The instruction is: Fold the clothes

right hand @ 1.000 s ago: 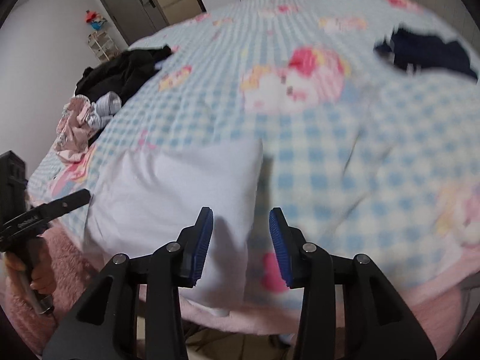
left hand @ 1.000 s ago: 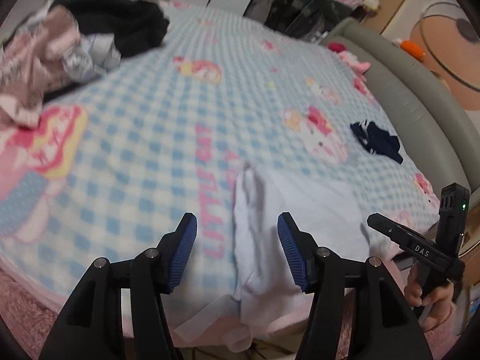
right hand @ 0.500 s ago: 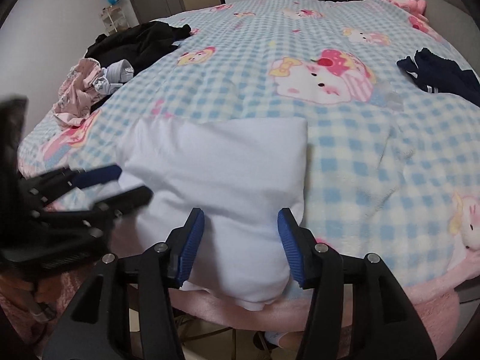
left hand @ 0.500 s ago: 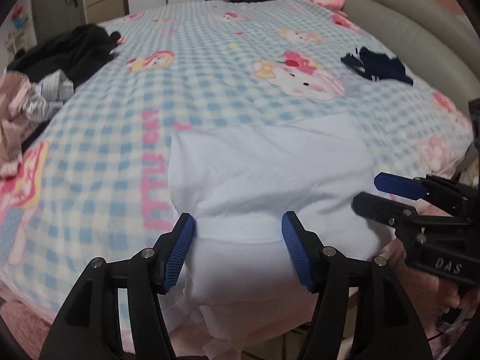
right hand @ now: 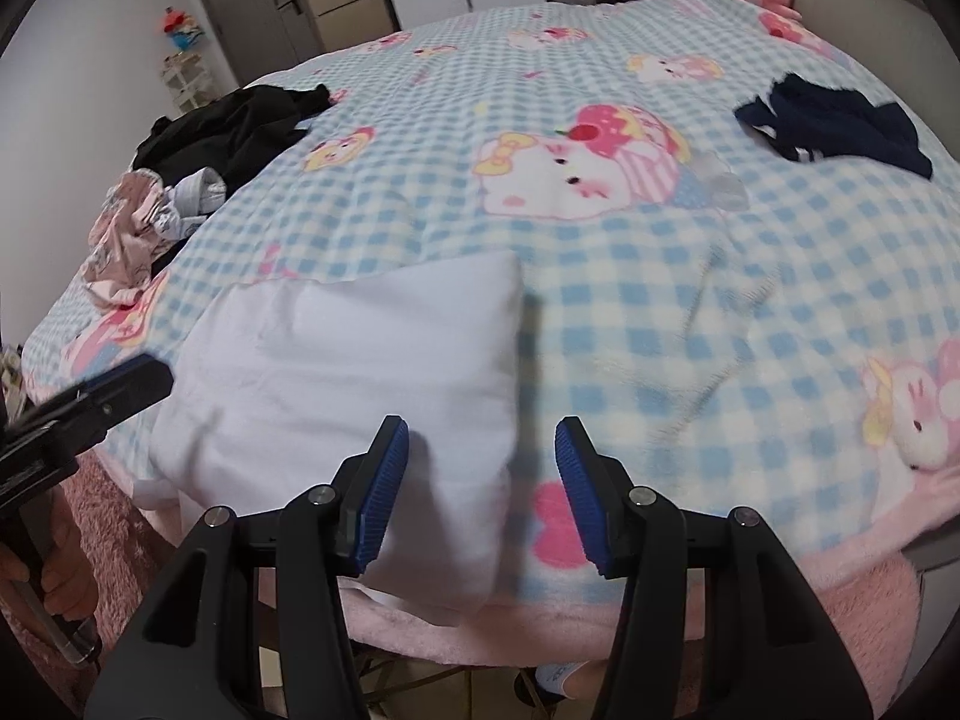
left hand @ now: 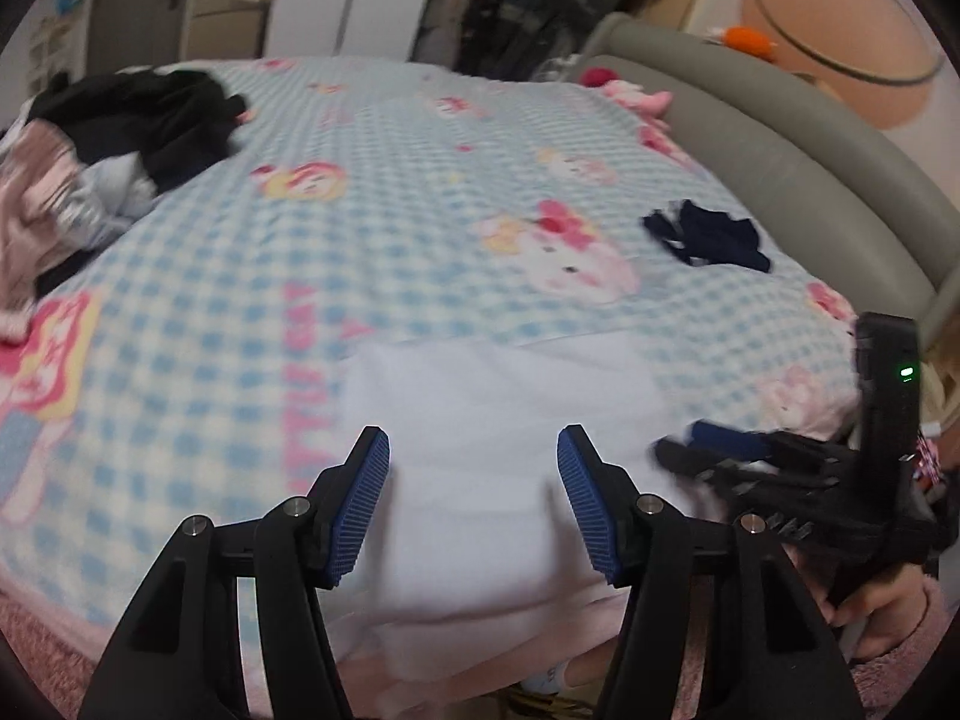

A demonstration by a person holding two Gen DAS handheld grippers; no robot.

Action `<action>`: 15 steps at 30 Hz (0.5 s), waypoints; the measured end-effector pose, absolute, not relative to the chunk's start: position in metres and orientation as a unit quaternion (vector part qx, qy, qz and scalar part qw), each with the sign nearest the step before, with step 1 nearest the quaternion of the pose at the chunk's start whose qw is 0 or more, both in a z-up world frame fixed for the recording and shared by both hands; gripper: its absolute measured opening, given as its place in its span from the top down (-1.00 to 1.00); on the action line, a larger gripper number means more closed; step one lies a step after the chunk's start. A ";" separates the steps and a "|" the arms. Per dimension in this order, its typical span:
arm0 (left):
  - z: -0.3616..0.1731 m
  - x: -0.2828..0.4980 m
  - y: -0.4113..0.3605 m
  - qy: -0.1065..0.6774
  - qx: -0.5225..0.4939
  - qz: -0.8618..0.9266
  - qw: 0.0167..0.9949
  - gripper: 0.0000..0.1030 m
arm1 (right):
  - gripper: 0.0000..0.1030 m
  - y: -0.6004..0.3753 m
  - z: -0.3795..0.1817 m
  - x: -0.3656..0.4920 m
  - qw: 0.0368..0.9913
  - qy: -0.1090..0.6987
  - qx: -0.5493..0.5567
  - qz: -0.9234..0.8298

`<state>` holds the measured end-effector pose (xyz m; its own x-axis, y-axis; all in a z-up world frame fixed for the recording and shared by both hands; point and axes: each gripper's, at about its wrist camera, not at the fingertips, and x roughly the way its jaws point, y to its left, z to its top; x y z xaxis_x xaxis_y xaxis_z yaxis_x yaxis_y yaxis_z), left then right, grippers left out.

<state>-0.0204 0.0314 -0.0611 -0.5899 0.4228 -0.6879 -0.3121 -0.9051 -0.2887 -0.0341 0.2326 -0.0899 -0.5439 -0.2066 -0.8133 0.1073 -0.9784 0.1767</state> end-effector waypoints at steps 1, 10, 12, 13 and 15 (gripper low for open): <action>-0.063 -0.023 0.042 -0.055 -0.410 0.886 0.212 -0.16 | -0.02 0.229 -0.093 -0.035 0.094 -0.050 0.475 -0.874; -0.095 -0.034 0.024 -0.022 -0.467 0.875 0.127 -0.24 | -0.05 0.244 -0.107 -0.034 0.108 -0.100 0.489 -0.860; -0.093 -0.036 0.012 -0.038 -0.466 0.876 0.117 -0.18 | -0.05 0.249 -0.101 -0.032 0.104 -0.095 0.479 -0.866; -0.089 -0.038 0.007 -0.048 -0.462 0.878 0.118 -0.18 | -0.05 0.252 -0.098 -0.035 0.099 -0.095 0.475 -0.869; -0.081 -0.043 0.008 -0.050 -0.451 0.883 0.122 -0.18 | -0.05 0.258 -0.092 -0.043 0.093 -0.092 0.470 -0.873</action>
<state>-0.0434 0.0081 -0.0810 -0.5629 0.2595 -0.7847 -0.1697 -0.9655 -0.1976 -0.0433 0.2580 -0.0923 -0.5403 -0.2484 -0.8040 0.0746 -0.9658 0.2483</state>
